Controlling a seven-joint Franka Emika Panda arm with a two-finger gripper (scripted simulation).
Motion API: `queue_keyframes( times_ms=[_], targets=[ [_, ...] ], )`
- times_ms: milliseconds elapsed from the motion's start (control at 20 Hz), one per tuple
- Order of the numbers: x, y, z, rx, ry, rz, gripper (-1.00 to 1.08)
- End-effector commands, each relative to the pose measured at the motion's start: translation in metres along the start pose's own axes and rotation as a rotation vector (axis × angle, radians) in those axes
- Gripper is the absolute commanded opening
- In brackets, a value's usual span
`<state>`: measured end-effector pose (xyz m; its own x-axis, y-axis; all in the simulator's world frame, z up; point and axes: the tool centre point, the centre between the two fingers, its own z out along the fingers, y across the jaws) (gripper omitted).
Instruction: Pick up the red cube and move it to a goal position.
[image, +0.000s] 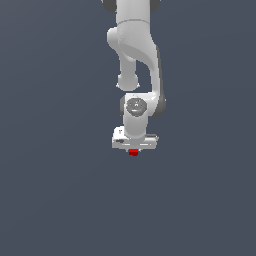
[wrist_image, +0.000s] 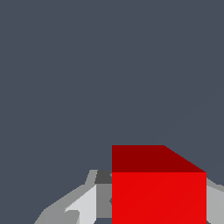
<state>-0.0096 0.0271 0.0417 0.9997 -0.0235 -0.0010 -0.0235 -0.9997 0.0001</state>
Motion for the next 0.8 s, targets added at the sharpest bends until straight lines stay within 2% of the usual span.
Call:
queue_keyframes(
  times_ms=[0, 400, 750],
  targets=[
    [-0.014, -0.006, -0.004, 0.000, 0.001, 0.000, -1.00],
    [-0.045, -0.019, -0.012, 0.000, 0.001, 0.000, -1.00],
    [-0.054, -0.023, -0.014, 0.000, 0.001, 0.000, -1.00]
  ],
)
